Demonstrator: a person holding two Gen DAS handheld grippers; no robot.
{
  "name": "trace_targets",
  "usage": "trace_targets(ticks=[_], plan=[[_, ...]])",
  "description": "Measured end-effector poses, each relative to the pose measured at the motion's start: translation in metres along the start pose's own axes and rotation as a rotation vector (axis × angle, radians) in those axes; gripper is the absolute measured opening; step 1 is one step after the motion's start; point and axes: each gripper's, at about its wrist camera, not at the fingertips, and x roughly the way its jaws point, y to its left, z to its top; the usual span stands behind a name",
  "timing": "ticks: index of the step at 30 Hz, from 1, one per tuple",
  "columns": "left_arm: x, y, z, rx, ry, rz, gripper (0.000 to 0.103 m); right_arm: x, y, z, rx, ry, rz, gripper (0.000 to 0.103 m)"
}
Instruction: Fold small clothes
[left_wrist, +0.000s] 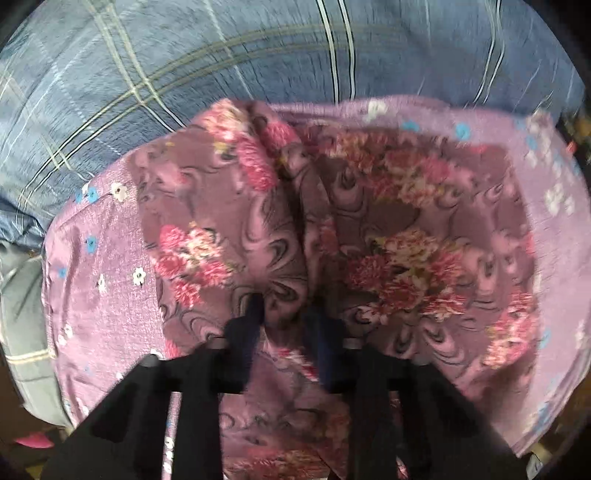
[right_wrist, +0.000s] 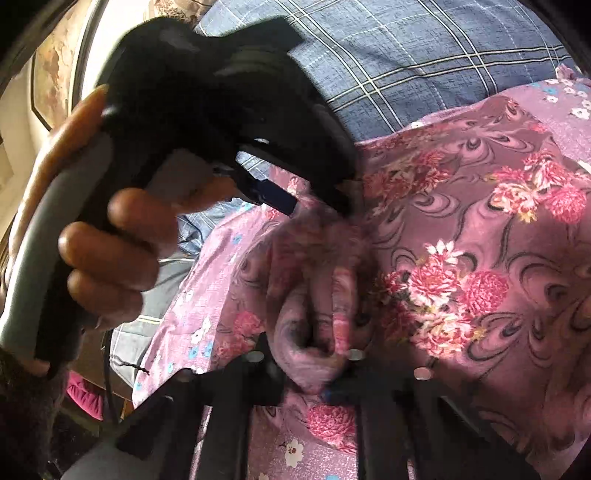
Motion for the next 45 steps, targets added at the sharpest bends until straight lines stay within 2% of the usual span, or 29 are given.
trace_targets(ticks=[2,4,8,11,13,16,19,20,22,24,25,26,27,29,30,32,33,35,38,40,41,42,43,45], plan=[[-0.016,0.001,-0.007,-0.010,-0.049,0.003,0.012,-0.008,0.002,0.001,0.006,-0.027,0.009,0.007],[-0.032,-0.001,-0.013,-0.019,-0.088,-0.026,0.012,-0.024,0.005,0.003,0.015,-0.072,0.020,0.006],[-0.063,-0.026,-0.020,0.001,-0.158,-0.139,0.011,-0.064,0.001,0.005,0.068,-0.167,0.019,0.006],[-0.073,-0.062,-0.023,0.066,-0.179,-0.200,0.012,-0.100,-0.003,0.000,0.072,-0.236,-0.030,0.006],[-0.070,-0.087,-0.022,0.095,-0.182,-0.237,0.012,-0.121,-0.008,-0.005,0.059,-0.273,-0.101,0.006],[-0.058,-0.108,-0.019,0.114,-0.161,-0.262,0.012,-0.140,-0.022,-0.011,0.076,-0.275,-0.177,0.006],[-0.046,-0.114,-0.019,0.086,-0.165,-0.261,0.013,-0.140,-0.043,-0.013,0.141,-0.214,-0.217,0.006],[-0.048,-0.111,-0.018,0.062,-0.167,-0.286,0.013,-0.134,-0.049,-0.013,0.157,-0.177,-0.221,0.007],[-0.054,-0.092,-0.016,-0.011,-0.172,-0.382,0.013,-0.123,-0.057,-0.013,0.174,-0.101,-0.270,0.018],[-0.066,-0.059,-0.015,-0.105,-0.214,-0.464,0.018,-0.123,-0.060,-0.010,0.218,-0.089,-0.247,0.023],[-0.070,-0.040,-0.016,-0.147,-0.241,-0.476,0.028,-0.130,-0.063,-0.013,0.242,-0.104,-0.221,0.024],[-0.072,-0.017,-0.017,-0.189,-0.265,-0.470,0.046,-0.138,-0.064,-0.011,0.260,-0.140,-0.195,0.027],[-0.071,0.005,-0.018,-0.227,-0.281,-0.453,0.053,-0.150,-0.064,-0.008,0.276,-0.197,-0.187,0.035],[-0.059,0.039,-0.021,-0.274,-0.280,-0.432,0.056,-0.171,-0.066,-0.002,0.290,-0.313,-0.213,0.044],[-0.047,0.056,-0.023,-0.299,-0.257,-0.445,0.056,-0.182,-0.065,0.003,0.291,-0.374,-0.230,0.045],[-0.022,0.078,-0.026,-0.358,-0.193,-0.490,0.056,-0.184,-0.068,0.025,0.316,-0.395,-0.196,0.047],[-0.011,0.085,-0.029,-0.387,-0.168,-0.514,0.056,-0.177,-0.067,0.039,0.325,-0.373,-0.161,0.055],[0.005,0.092,-0.034,-0.404,-0.134,-0.568,0.056,-0.149,-0.068,0.071,0.291,-0.261,-0.115,0.059],[0.013,0.087,-0.038,-0.379,-0.125,-0.586,0.056,-0.098,-0.079,0.107,0.283,-0.119,-0.195,0.059],[0.015,0.083,-0.036,-0.366,-0.127,-0.613,0.056,-0.063,-0.088,0.119,0.276,-0.022,-0.222,0.059],[0.013,0.081,-0.034,-0.358,-0.133,-0.633,0.056,-0.052,-0.092,0.120,0.277,0.014,-0.230,0.052],[0.011,0.078,-0.031,-0.346,-0.146,-0.644,0.056,-0.043,-0.092,0.124,0.265,0.039,-0.227,0.020],[0.008,0.076,-0.028,-0.332,-0.162,-0.647,0.056,-0.041,-0.086,0.126,0.212,0.045,-0.255,0.009],[0.003,0.067,-0.022,-0.299,-0.199,-0.613,0.056,-0.056,-0.072,0.133,0.129,-0.041,-0.251,0.009]])
